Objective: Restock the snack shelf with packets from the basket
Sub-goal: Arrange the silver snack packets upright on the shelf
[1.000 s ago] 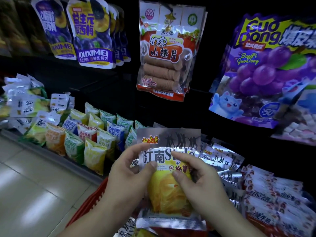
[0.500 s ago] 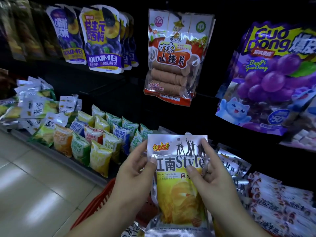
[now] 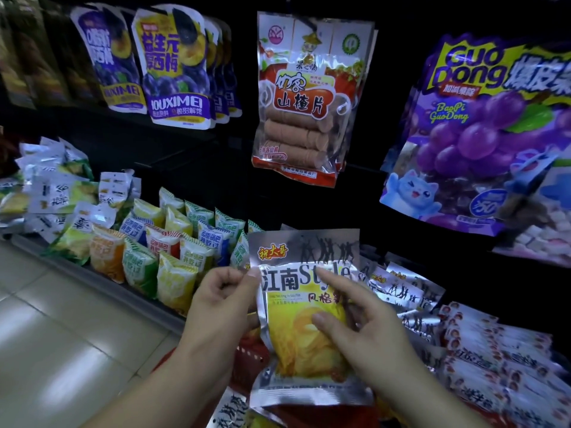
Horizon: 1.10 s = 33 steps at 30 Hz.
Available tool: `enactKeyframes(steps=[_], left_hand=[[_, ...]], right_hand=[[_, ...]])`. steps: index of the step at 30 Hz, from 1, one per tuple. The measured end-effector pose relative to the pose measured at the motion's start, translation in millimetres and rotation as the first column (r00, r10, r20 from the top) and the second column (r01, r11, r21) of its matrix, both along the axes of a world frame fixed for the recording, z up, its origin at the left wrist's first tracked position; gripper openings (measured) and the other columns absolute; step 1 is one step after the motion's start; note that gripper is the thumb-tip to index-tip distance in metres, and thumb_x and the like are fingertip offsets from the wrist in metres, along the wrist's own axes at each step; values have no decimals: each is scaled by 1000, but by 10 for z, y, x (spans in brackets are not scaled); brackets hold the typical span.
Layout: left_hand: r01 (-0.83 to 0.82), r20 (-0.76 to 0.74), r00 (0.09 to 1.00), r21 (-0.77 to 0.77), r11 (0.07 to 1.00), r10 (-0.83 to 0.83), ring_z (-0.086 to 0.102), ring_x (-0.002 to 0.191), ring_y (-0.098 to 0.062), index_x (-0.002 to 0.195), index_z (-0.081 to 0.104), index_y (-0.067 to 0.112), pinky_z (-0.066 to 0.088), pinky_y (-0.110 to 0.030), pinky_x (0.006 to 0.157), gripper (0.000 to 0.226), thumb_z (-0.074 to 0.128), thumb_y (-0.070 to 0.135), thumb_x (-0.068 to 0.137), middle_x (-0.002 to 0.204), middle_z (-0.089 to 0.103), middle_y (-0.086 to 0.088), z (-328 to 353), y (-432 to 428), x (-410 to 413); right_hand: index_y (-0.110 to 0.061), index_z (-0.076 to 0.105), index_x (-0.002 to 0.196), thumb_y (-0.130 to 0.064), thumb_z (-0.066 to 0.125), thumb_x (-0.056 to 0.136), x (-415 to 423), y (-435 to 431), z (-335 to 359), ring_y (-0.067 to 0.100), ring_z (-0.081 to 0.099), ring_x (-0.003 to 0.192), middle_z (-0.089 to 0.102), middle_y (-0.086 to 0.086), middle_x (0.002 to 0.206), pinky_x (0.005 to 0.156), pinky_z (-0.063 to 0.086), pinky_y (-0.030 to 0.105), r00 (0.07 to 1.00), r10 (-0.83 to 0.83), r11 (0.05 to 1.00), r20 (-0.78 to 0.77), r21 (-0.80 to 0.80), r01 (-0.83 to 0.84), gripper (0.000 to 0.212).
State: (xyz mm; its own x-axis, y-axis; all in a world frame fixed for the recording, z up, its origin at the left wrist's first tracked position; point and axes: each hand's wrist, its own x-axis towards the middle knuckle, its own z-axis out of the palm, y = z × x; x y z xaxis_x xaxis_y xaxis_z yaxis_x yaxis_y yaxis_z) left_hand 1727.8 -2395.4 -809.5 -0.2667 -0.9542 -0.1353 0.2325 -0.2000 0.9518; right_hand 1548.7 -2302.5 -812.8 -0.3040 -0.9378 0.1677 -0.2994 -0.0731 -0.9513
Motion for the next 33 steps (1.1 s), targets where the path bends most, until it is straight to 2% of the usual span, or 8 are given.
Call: enactKeyframes(steps=[4, 10, 13, 19, 23, 28, 31, 33], left_hand=[[245, 127, 962, -6, 969, -243, 74, 83, -30, 101, 66, 23, 61, -47, 72, 24, 80, 12, 84, 96, 76, -7, -45, 154, -33], [87, 179, 981, -77, 993, -72, 71, 111, -19, 124, 64, 41, 61, -34, 84, 45, 78, 20, 88, 128, 69, 2, -1, 60, 16], [206, 127, 972, -34, 978, -200, 67, 116, -9, 132, 55, 52, 59, -27, 85, 64, 83, 30, 79, 142, 55, 11, 6, 19, 96], [368, 278, 902, -96, 925, -330, 76, 94, -17, 144, 46, 48, 63, -33, 80, 83, 77, -3, 86, 134, 52, 22, 0, 164, 21], [355, 267, 912, -140, 924, -311, 72, 107, -13, 135, 61, 36, 62, -33, 85, 54, 76, 13, 89, 135, 61, 18, 25, 135, 40], [328, 320, 910, -167, 930, -264, 72, 106, -14, 130, 67, 35, 61, -32, 89, 47, 72, 6, 92, 131, 69, 10, -34, 77, 74], [416, 352, 873, -174, 893, -338, 69, 111, -8, 138, 60, 33, 56, -24, 96, 59, 73, 0, 91, 129, 69, 14, -44, 26, 123], [474, 367, 841, -145, 869, -397, 65, 118, -3, 138, 59, 33, 54, -21, 97, 58, 68, -3, 94, 125, 71, 16, -41, -2, 160]], right_hand=[[-52, 73, 114, -11, 79, 88, -2, -41, -74, 11, 63, 100, 54, 4, 108, 80, 53, 18, 996, -91, 995, -13, -51, 90, 49], [-57, 55, 136, -15, 87, 80, -116, 30, 29, -4, 62, 118, 55, -33, 136, 81, 61, 26, 986, 34, 997, 164, 56, -43, 76], [-54, 67, 123, -2, 77, 88, -160, 53, 21, 25, 77, 88, 54, -27, 138, 71, 63, 39, 974, 34, 995, 224, 88, -56, 63], [-59, 65, 122, -10, 76, 91, -184, 14, -61, -23, 55, 111, 57, -37, 130, 92, 57, 28, 946, -88, 996, 311, 55, 75, 59], [-51, 69, 122, 0, 69, 94, -235, -15, -26, 0, 53, 134, 61, -29, 136, 107, 52, 48, 928, -99, 995, 360, 47, 88, 58], [-53, 63, 128, 3, 69, 93, -281, 19, 49, -30, 43, 119, 52, -51, 127, 113, 45, 47, 958, -24, 999, 287, 40, 13, 66], [-47, 66, 128, 5, 68, 92, -358, 23, 83, -6, 65, 113, 56, -42, 130, 97, 54, 40, 933, -40, 998, 356, 52, 24, 63], [-37, 68, 126, 5, 65, 94, -395, 30, 129, 7, 70, 62, 64, -28, 127, 73, 60, 31, 915, -61, 996, 400, 82, 30, 54]])
